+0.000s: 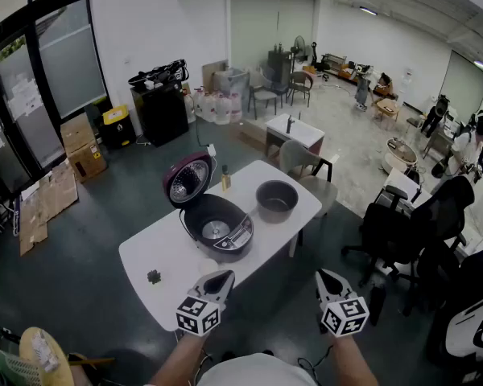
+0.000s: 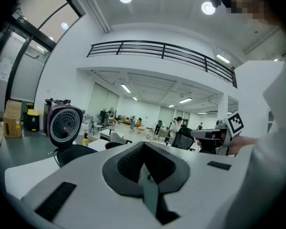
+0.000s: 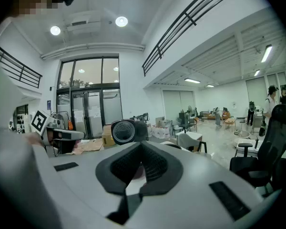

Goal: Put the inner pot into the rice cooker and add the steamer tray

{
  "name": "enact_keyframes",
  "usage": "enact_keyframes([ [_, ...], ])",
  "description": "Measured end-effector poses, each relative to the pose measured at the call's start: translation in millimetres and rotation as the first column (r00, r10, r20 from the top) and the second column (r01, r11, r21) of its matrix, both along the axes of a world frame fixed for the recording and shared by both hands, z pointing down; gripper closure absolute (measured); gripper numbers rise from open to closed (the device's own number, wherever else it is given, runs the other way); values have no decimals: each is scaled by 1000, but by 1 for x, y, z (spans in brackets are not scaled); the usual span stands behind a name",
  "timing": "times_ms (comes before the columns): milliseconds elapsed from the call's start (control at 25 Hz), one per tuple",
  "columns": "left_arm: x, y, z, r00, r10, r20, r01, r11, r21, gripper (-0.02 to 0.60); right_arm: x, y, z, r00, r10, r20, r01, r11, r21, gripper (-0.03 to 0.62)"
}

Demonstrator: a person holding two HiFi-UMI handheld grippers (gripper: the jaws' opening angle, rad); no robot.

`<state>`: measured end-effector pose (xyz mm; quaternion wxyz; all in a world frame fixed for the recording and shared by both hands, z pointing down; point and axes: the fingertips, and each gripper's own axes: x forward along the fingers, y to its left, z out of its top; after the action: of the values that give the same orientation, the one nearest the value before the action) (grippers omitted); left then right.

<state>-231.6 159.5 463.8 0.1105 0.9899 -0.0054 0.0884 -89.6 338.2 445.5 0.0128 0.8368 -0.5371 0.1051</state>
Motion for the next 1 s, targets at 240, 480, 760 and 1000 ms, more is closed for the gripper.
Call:
enact_keyframes([
  [240, 1, 4, -1, 1000, 5, 2, -5, 1000, -2, 568, 2, 4, -3, 1000, 3, -9, -3, 1000, -1, 585],
  [480, 3, 8, 0, 1000, 11, 4, -11, 1000, -1, 568, 0, 5, -3, 1000, -1, -18, 1, 1000, -1, 585],
  [760, 4, 13, -3, 1000, 10, -9, -10, 1000, 3, 566, -3, 7, -5, 1000, 1, -24, -1, 1000, 11, 583],
  [1000, 3, 12, 2, 1000, -14, -3, 14, 1000, -12, 523, -1, 8, -2, 1000, -10, -19, 10, 1000, 11, 562],
])
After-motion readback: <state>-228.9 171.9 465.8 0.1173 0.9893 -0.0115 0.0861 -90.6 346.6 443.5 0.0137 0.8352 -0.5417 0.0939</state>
